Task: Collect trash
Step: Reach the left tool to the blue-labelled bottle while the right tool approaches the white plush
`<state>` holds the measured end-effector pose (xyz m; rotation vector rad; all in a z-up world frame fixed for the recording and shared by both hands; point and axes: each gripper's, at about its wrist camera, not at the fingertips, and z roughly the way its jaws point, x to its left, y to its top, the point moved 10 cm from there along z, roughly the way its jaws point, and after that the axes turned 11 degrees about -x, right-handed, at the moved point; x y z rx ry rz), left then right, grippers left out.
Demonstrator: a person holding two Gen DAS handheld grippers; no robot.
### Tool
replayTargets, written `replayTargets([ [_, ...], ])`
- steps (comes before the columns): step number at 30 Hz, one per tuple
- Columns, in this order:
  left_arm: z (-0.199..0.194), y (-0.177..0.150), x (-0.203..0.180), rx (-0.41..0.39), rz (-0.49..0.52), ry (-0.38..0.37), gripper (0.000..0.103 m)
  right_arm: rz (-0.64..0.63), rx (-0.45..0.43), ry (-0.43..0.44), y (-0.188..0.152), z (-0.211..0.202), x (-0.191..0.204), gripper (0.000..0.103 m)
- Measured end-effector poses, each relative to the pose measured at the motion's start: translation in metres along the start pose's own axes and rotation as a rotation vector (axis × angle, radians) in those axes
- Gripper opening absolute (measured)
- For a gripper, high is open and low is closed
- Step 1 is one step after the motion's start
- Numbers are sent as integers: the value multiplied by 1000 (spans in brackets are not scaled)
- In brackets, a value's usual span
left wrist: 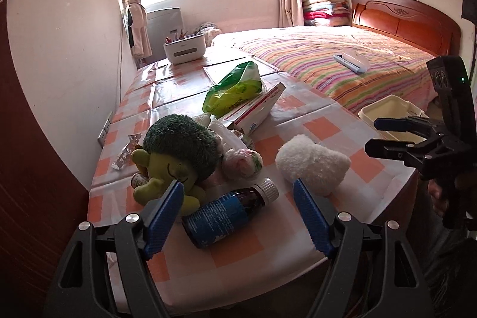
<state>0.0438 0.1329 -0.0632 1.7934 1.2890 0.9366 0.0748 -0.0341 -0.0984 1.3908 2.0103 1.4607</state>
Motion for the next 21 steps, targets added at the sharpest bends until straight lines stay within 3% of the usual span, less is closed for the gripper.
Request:
replayTargets([
  [13, 55, -23, -24, 183, 168, -254, 74, -76, 60, 52, 12, 19, 10, 97],
  [21, 78, -45, -17, 301, 204, -303, 74, -96, 76, 67, 12, 28, 18, 97],
])
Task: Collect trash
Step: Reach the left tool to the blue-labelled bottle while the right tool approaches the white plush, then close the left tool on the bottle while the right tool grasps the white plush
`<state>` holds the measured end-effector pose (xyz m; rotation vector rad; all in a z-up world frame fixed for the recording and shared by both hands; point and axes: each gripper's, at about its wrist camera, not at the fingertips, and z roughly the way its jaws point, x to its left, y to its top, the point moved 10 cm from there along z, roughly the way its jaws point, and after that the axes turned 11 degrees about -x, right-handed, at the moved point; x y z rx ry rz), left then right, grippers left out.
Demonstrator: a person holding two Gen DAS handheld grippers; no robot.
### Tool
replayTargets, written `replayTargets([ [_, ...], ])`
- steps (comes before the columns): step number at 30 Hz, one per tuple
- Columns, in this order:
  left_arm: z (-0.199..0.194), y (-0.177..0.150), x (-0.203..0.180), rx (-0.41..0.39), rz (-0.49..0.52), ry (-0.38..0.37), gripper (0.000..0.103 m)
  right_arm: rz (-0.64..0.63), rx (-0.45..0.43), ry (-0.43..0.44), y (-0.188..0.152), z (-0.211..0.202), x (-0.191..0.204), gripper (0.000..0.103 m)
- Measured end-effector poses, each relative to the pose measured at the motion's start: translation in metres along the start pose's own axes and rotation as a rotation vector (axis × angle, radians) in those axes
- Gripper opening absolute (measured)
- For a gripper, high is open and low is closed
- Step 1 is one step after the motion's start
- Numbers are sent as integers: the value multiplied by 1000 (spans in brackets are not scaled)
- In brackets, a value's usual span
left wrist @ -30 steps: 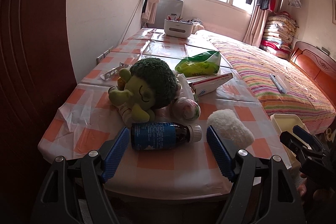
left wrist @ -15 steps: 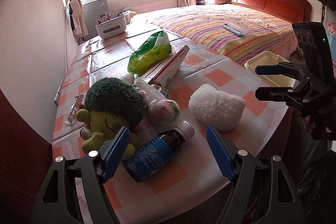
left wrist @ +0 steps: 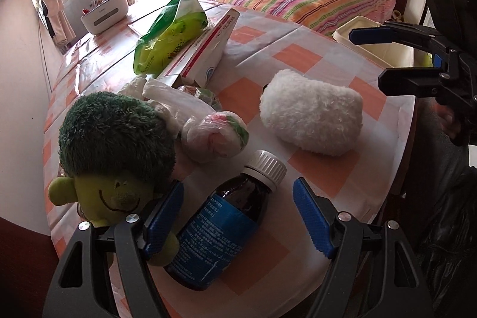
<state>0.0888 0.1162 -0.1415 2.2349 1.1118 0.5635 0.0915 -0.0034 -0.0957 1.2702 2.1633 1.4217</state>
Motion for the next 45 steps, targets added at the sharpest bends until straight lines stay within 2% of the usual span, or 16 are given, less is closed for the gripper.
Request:
replayTargets([
  [3, 9, -12, -5, 50, 45, 8, 73, -19, 15, 2, 1, 8, 3, 97],
  [6, 11, -18, -10, 57, 70, 18, 73, -40, 46, -10, 0, 20, 5, 97],
  [9, 10, -20, -10, 61, 1, -17, 67, -62, 87, -25, -4, 32, 7, 97],
  [13, 12, -20, -7, 45, -68, -14, 63, -86, 154, -41, -14, 50, 10, 97],
  [16, 12, -20, -5, 33, -130, -21, 50, -112, 195, -46, -22, 59, 12, 97],
  [22, 12, -20, -3, 16, -185, 36, 49, -137, 258, -37, -35, 73, 12, 97],
  [25, 11, -20, -1, 5, -212, 57, 49, -124, 275, -18, -40, 77, 11, 92],
  [29, 11, -20, 3, -17, -260, 75, 49, -141, 277, -14, -44, 78, 11, 76],
  [31, 9, -21, 3, -30, -273, 88, 48, -153, 260, -14, -43, 77, 11, 56],
  [32, 10, -21, 4, -36, -279, 95, 47, -142, 254, -12, -43, 76, 10, 53],
  [39, 10, -18, 7, -69, -314, 154, 44, -53, 199, -22, -38, 67, -11, 50],
  [45, 13, -13, 9, -82, -321, 194, 44, -34, 170, -50, -38, 58, -27, 50],
])
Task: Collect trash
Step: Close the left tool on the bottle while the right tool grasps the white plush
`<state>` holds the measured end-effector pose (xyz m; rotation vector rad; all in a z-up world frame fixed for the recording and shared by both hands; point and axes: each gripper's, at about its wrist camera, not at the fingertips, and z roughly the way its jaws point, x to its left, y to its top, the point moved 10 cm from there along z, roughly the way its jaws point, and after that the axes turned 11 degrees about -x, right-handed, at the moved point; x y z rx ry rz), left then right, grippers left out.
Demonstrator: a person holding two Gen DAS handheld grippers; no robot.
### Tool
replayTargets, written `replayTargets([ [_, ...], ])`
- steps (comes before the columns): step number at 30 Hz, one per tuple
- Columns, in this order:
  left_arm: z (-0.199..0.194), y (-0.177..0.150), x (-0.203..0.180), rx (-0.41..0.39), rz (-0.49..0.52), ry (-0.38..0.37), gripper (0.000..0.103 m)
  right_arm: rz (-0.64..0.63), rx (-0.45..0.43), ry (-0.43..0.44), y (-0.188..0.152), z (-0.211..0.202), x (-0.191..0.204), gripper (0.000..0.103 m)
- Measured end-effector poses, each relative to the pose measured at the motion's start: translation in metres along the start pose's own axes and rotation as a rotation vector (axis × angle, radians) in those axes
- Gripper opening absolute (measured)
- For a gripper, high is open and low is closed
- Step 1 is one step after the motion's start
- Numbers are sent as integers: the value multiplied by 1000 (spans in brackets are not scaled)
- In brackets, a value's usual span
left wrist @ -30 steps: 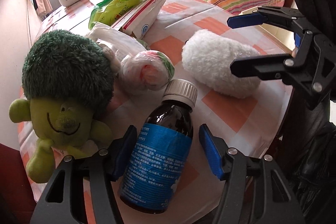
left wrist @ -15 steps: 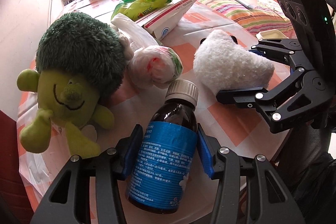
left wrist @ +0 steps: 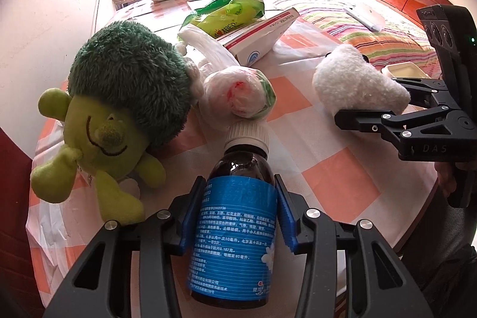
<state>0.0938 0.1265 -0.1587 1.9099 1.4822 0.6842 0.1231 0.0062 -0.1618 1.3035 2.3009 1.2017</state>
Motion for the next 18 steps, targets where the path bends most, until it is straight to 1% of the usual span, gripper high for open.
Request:
replayTargets([
  [7, 2, 2, -8, -11, 13, 4, 44, 24, -41, -27, 2, -14, -13, 50],
  [12, 2, 7, -20, -27, 19, -18, 43, 40, -68, -49, 4, -24, -24, 50],
  [18, 0, 15, -38, -59, 6, -69, 43, 72, -101, -81, 7, -34, -42, 50],
])
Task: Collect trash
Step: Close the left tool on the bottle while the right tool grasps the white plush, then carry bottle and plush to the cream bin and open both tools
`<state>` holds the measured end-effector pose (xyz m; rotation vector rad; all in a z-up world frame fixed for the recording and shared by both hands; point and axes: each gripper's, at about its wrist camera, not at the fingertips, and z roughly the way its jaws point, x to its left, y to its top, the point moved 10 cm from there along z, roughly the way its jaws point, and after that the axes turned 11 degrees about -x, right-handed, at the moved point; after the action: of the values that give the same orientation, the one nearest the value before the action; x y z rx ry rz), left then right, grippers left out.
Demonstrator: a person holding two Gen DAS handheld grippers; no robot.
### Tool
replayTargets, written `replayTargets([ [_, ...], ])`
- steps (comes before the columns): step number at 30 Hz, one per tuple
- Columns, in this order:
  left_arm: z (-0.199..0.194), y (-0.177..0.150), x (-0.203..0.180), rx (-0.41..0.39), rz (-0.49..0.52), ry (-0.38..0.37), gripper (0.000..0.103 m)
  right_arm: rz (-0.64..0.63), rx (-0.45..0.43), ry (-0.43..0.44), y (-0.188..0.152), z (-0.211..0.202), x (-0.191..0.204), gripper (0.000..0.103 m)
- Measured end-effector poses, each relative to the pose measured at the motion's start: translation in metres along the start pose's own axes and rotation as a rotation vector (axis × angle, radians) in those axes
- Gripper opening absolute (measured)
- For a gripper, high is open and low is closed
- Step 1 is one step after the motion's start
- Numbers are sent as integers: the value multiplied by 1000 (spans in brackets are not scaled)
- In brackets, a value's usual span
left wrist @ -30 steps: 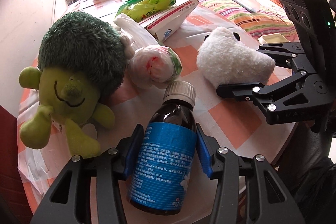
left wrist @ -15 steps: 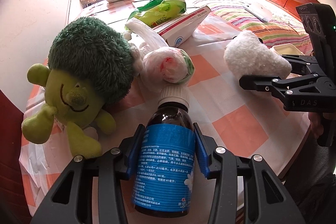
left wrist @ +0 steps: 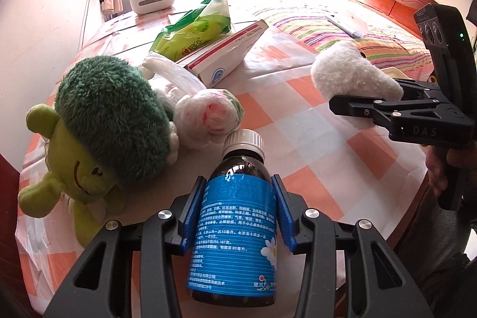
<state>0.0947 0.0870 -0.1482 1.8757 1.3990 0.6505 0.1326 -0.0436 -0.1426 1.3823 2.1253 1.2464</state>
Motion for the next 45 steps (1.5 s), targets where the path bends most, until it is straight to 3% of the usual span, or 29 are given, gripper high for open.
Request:
replayTargets([
  [21, 10, 44, -68, -98, -23, -149, 43, 107, -108, -121, 9, -41, -66, 50],
  [45, 26, 122, -184, -217, -57, -375, 43, 278, -209, -356, -5, -106, -176, 51],
])
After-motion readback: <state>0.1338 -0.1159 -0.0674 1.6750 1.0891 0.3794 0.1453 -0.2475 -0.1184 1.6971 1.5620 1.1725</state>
